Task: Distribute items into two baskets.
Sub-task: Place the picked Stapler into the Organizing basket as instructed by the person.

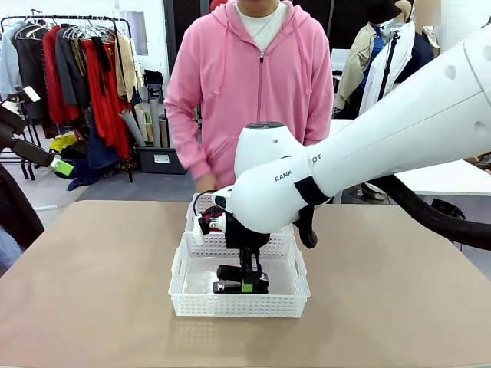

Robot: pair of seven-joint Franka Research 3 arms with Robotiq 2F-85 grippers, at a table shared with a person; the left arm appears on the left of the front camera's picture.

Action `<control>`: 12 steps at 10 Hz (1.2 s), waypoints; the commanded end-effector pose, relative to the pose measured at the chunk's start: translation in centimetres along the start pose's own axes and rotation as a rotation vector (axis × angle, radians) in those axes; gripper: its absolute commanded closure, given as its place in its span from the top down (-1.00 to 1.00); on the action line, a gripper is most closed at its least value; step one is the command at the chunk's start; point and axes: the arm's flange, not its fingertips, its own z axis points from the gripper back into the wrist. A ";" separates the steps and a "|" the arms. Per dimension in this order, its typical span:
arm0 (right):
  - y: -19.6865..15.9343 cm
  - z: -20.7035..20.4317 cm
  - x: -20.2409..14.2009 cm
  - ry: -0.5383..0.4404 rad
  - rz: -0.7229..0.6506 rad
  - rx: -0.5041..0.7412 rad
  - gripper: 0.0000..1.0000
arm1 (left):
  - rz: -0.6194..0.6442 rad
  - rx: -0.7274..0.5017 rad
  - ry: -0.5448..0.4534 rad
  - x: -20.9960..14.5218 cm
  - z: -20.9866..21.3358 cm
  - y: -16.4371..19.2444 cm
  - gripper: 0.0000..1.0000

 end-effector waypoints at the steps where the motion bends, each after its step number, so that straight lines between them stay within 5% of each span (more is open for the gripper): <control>1: -0.2 -0.5 0.4 0.001 -0.023 -0.031 -0.59 | -0.001 -0.004 -0.009 0.0 0.1 -0.1 1.00; 5: -0.4 -1.6 0.3 0.008 -0.029 -0.009 -0.59 | -0.001 -0.004 -0.009 0.0 0.1 -0.1 1.00; 10: -1.1 -0.5 -0.5 -0.009 -0.055 -0.014 1.00 | -0.001 -0.004 -0.009 0.0 0.1 -0.1 1.00; 12: -1.6 2.5 -2.5 -0.034 -0.109 -0.017 1.00 | -0.001 -0.004 -0.009 0.0 0.1 -0.1 1.00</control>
